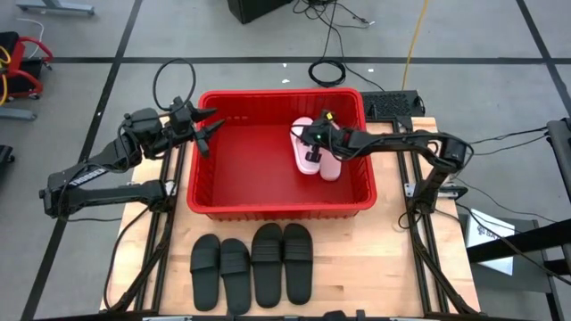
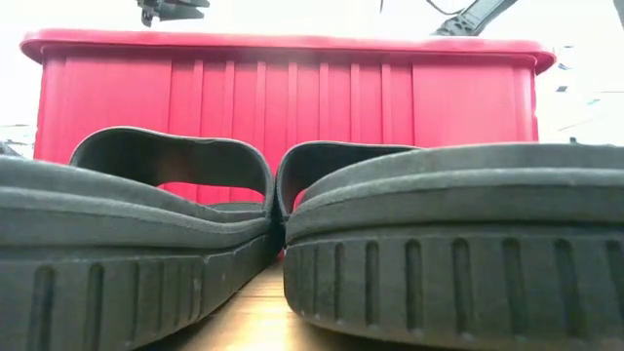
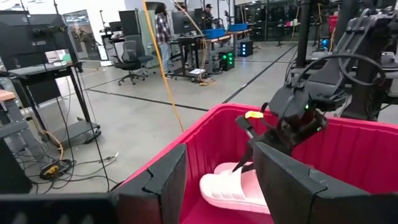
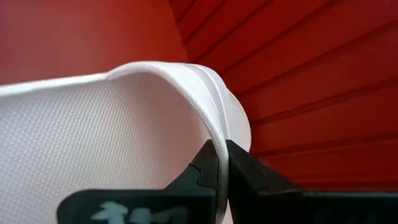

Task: Pick and place slides into bin
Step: Put the pink slipper into the red bin

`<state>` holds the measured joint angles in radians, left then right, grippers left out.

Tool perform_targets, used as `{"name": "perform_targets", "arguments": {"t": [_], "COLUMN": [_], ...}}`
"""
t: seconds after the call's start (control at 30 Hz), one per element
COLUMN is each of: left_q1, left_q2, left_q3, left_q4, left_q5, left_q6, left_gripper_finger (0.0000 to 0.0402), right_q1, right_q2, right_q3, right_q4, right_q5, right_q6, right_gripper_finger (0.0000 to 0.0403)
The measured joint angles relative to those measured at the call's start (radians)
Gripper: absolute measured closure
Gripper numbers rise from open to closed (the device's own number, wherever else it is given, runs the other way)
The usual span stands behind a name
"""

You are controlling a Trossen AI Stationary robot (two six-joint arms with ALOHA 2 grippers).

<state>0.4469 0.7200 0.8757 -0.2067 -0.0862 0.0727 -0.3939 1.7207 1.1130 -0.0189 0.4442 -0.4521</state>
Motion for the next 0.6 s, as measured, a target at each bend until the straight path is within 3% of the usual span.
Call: {"name": "perform_targets", "arguments": {"t": [0.6], "left_q1": [0.0], "left_q2": [0.0], "left_q3": [0.0], "left_q4": [0.0], "left_q5": [0.0], "left_q6": [0.004], "left_gripper_finger": [0.0213], "right_q1": [-0.05], "right_q2": [0.061], "right_q3": [0.0], "right_q4": [0.019], "right_q5": [0.003], "right_q6": [0.022], "right_gripper_finger": [0.0401]}}
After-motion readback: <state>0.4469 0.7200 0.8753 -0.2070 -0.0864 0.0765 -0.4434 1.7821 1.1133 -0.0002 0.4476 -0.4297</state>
